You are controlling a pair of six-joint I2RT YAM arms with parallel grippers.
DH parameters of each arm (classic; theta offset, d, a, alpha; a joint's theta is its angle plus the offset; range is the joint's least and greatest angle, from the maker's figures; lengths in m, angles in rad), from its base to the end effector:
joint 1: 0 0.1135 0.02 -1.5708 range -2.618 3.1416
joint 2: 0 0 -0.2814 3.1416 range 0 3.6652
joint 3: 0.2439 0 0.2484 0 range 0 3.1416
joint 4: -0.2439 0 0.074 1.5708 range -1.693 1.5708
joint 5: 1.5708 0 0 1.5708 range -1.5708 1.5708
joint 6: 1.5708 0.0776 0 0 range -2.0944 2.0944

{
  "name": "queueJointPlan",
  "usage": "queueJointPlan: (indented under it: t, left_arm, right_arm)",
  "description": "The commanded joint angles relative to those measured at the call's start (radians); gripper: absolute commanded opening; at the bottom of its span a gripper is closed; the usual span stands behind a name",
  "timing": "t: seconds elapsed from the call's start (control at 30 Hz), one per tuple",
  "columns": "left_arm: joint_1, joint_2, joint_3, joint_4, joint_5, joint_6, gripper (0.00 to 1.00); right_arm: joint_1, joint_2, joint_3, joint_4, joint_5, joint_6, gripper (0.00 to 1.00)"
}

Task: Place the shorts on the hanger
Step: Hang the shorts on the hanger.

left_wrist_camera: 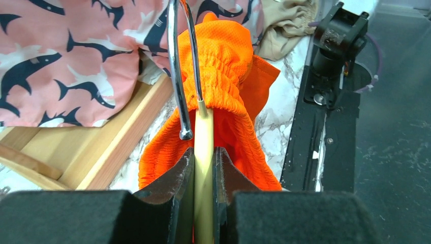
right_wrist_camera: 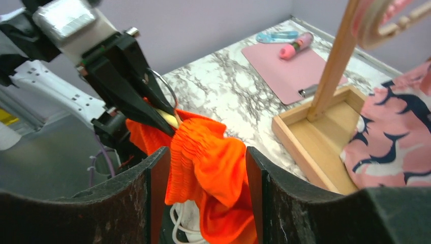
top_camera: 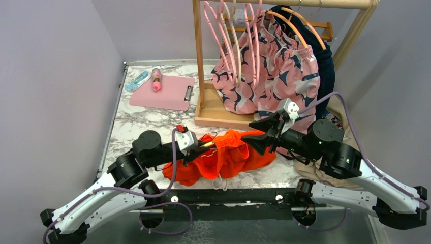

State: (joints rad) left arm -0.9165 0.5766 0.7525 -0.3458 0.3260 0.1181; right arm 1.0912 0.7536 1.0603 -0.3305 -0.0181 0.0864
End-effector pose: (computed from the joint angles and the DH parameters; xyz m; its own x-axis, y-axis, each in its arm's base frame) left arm 0.0754 -0.1392 0.3432 0.0090 0.1717 -0.9851 0.9493 0.3080 0.0624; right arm 0.0809 0.1586 0.4324 -0.0882 0.0174 -0.9959 -0.8911 0.4455 0.0867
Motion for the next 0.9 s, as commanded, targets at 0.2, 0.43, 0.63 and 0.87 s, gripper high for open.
queueJointPlan:
  t: [0.2, 0.43, 0.63, 0.87]
  left_arm:
    - [0.004, -0.049, 0.005, 0.057, -0.061, -0.021, 0.0]
    - [0.004, -0.054, 0.01, 0.054, -0.062, -0.024, 0.0]
    - [0.004, -0.054, 0.011, 0.053, -0.062, -0.022, 0.0]
    - [0.004, -0.054, 0.018, 0.054, -0.063, -0.017, 0.0]
  right_arm:
    - [0.004, 0.071, -0.063, -0.004, 0.156, 0.104, 0.56]
    - [0.004, 0.117, -0.061, -0.007, 0.128, 0.107, 0.5]
    - [0.004, 0.136, -0.061, -0.051, 0.159, 0.108, 0.44]
    - [0.004, 0.135, -0.067, -0.055, 0.169, 0.102, 0.27]
